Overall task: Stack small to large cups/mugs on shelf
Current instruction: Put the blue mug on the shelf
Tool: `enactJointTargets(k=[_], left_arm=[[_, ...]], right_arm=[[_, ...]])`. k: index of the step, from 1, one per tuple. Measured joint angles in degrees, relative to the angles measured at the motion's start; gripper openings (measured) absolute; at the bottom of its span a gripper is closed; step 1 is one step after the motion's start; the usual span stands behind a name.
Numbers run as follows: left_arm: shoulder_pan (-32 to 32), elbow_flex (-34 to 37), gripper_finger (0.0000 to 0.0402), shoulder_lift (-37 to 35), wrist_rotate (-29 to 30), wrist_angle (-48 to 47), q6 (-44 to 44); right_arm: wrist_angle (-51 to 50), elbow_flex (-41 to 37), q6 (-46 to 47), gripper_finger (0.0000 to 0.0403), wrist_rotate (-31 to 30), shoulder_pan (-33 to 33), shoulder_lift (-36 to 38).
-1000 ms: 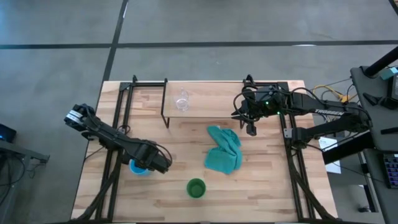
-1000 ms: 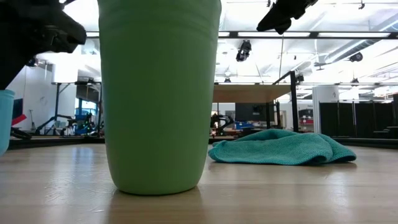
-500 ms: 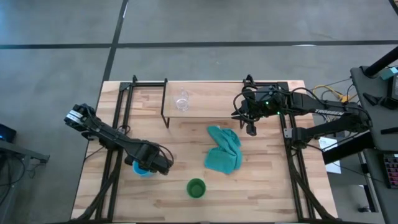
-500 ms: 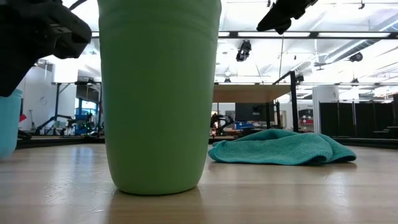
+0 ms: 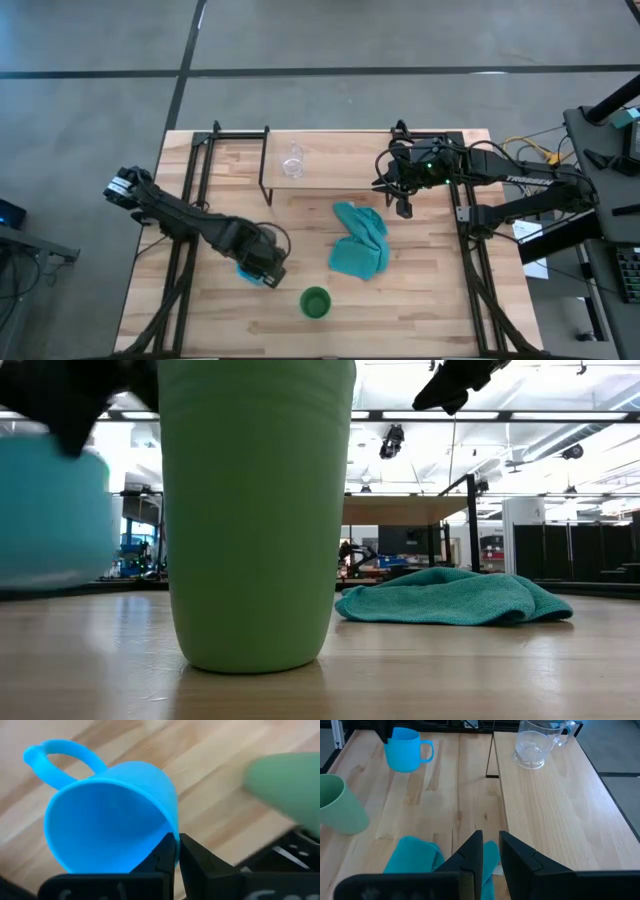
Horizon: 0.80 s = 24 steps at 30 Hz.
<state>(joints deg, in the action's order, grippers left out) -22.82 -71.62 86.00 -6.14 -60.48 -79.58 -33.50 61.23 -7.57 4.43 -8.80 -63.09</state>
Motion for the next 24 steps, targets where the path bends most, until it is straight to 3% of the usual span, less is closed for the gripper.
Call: enactJointTargets(k=[5, 12, 18, 24], left_arm=[[4.86, -6.93, 0.0001, 0.46, 2.72, -0.43, 6.51], [13.12, -17.7, 0.0, 2.94, 8.87, -3.66, 26.48], [21.11, -28.04, 0.0, 6.37, 9.67, -13.13, 40.9], [26.15, -40.13, 0.0, 11.21, 9.64, -16.62, 51.6]], right_arm=[[0.11, 0.0, 0.0, 0.0056, 0.0, 0.0, 0.0], [3.23, 0.0, 0.01, 0.0057, -0.02, 0.0, 0.0], [3.23, 0.0, 0.02, 0.0057, -0.02, 0.0, -0.02], [3.23, 0.0, 0.02, 0.0057, -0.02, 0.0, -0.02]])
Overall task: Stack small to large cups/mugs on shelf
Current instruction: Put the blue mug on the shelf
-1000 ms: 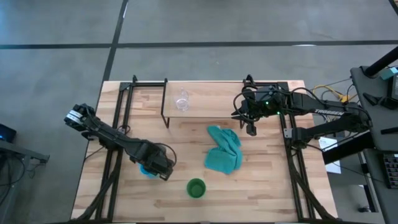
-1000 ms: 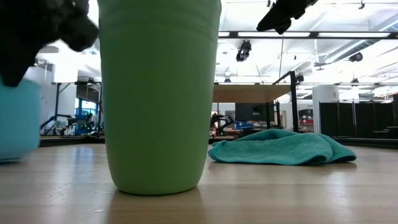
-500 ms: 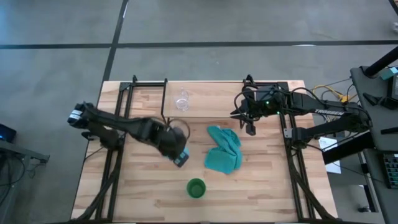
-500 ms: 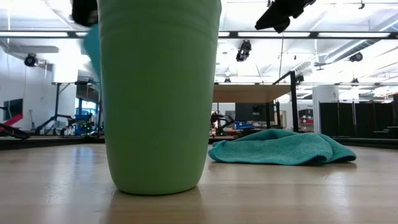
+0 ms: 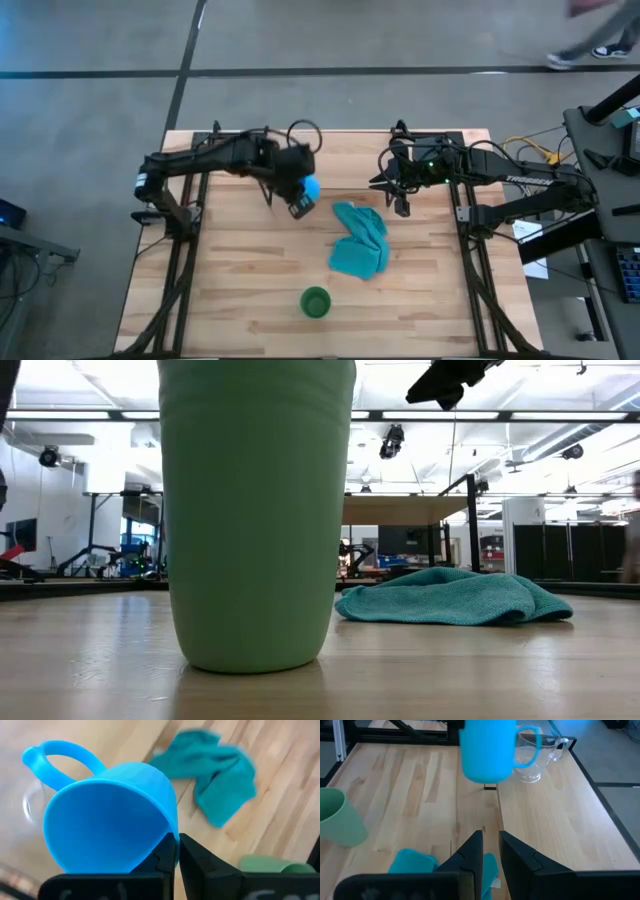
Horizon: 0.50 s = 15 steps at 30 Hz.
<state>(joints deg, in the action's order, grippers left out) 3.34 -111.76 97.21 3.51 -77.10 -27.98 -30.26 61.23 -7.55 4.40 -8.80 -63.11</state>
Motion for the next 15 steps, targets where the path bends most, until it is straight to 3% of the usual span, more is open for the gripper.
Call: enactJointTargets(k=[9, 15], left_arm=[[1.1, -16.19, 0.0, 8.53, -0.2, -0.99, 8.11], [2.66, -20.95, 0.0, 13.81, -0.36, -5.17, 11.46]], right_arm=[[0.08, 0.0, 0.0, 0.0057, -0.11, 0.0, 0.0], [0.16, 0.0, 0.02, 0.0057, -2.14, -0.02, 0.0]])
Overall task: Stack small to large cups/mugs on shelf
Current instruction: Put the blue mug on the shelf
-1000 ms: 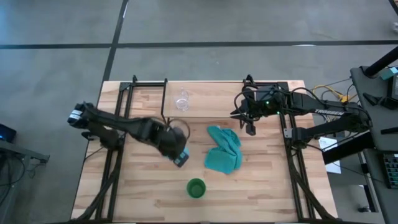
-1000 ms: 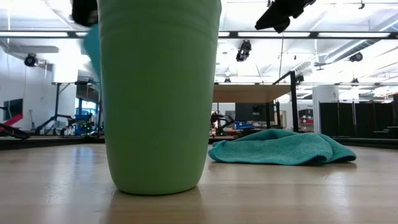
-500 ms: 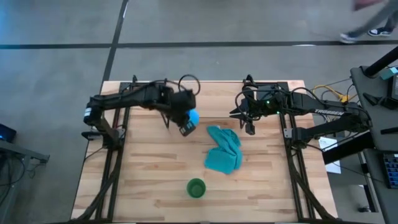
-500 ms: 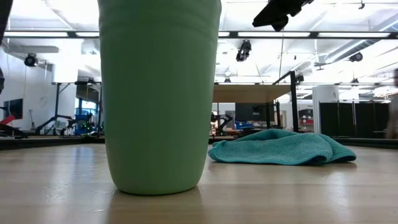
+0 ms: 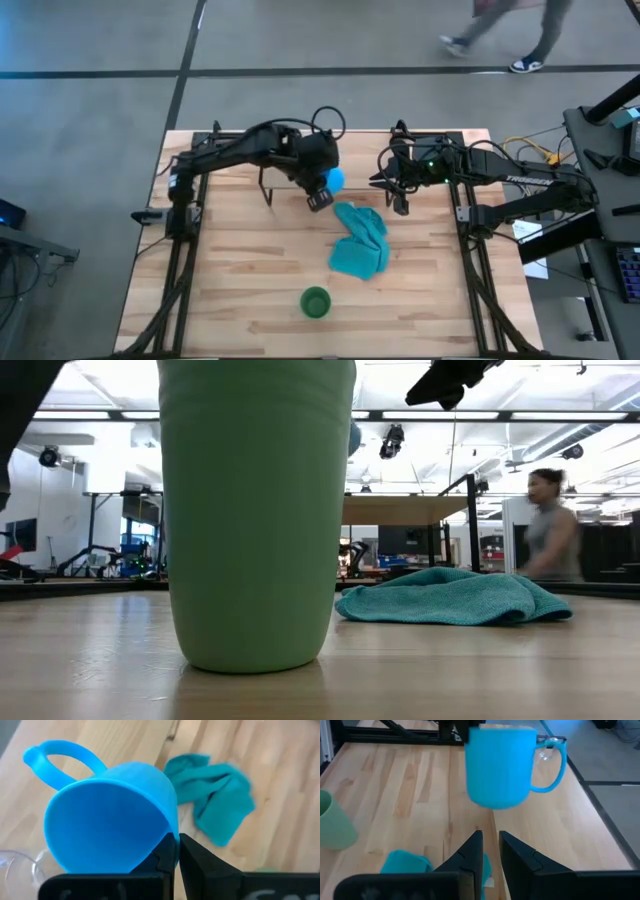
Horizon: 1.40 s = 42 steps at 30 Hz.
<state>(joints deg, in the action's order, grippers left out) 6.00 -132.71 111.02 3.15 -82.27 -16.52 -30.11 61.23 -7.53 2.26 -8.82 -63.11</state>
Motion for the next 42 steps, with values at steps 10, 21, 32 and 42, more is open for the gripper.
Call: enactJointTargets(k=[10, 21, 32, 42], left_arm=[[3.25, -1.22, 0.0, 2.71, 0.33, -0.94, -0.73], [6.36, -2.22, 0.0, 2.62, 0.4, 1.01, -2.21], [6.79, -1.98, 0.0, 2.79, 0.41, 0.86, 0.87], [7.14, -0.03, 0.0, 3.13, 0.4, 0.8, 1.01]], right_arm=[[0.06, 0.0, 0.0, 0.0057, -0.87, 0.02, 0.0], [1.25, -0.11, -0.02, 0.0057, -0.9, 0.02, 0.0], [1.72, -0.25, -0.02, 0.0056, -0.87, 0.02, 0.0], [1.7, -0.31, -0.02, 0.0056, -0.87, 0.02, 0.0]])
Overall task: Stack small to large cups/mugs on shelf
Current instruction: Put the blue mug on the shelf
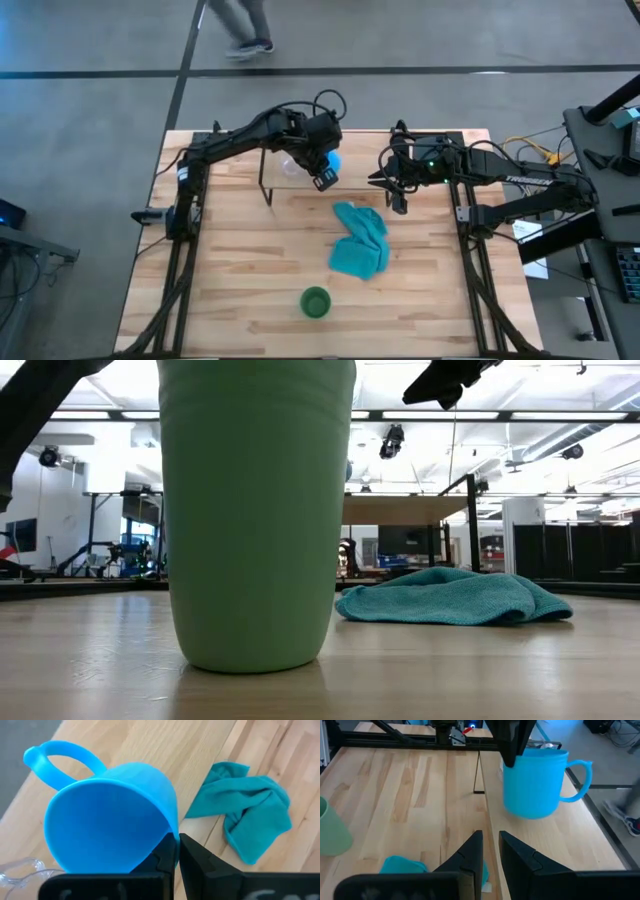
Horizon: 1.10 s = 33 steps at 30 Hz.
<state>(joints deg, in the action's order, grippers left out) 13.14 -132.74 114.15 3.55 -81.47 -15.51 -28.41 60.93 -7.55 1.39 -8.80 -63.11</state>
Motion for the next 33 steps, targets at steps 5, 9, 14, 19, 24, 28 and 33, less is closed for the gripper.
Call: enactJointTargets(k=[5, 9, 14, 19, 24, 28, 33], left_arm=[[0.03, 2.03, 0.0, 0.04, -0.04, 0.04, 1.27], [0.03, 2.12, 0.0, 0.04, -0.04, 1.23, 1.39], [0.27, 2.11, 0.0, 0.04, -0.25, 2.97, 1.47], [0.27, 2.18, 0.0, 0.04, -0.52, 2.99, 2.91], [0.34, 2.22, 0.0, 0.04, -0.55, 2.99, 2.91], [0.36, 2.22, 0.0, 0.04, -0.57, 2.99, 2.93], [0.36, 2.22, 0.0, 0.04, -1.26, 3.0, 5.36]], right_arm=[[-0.01, 0.0, 0.0, 0.0056, 0.0, 0.0, 0.0], [-0.01, 0.0, 0.0, 0.0056, 0.01, 0.0, 0.0], [-0.01, 0.0, 0.0, 0.0056, 0.0, 0.0, 0.0], [-0.02, 0.0, 0.0, 0.0056, 0.0, 0.0, 0.0], [-0.01, 0.0, 0.01, 0.0056, 0.02, 0.0, 0.0], [-0.03, 0.0, 0.02, 0.0057, 0.02, 0.0, 0.0], [-0.01, 0.0, 0.02, 0.0057, 0.01, 0.0, 0.0]])
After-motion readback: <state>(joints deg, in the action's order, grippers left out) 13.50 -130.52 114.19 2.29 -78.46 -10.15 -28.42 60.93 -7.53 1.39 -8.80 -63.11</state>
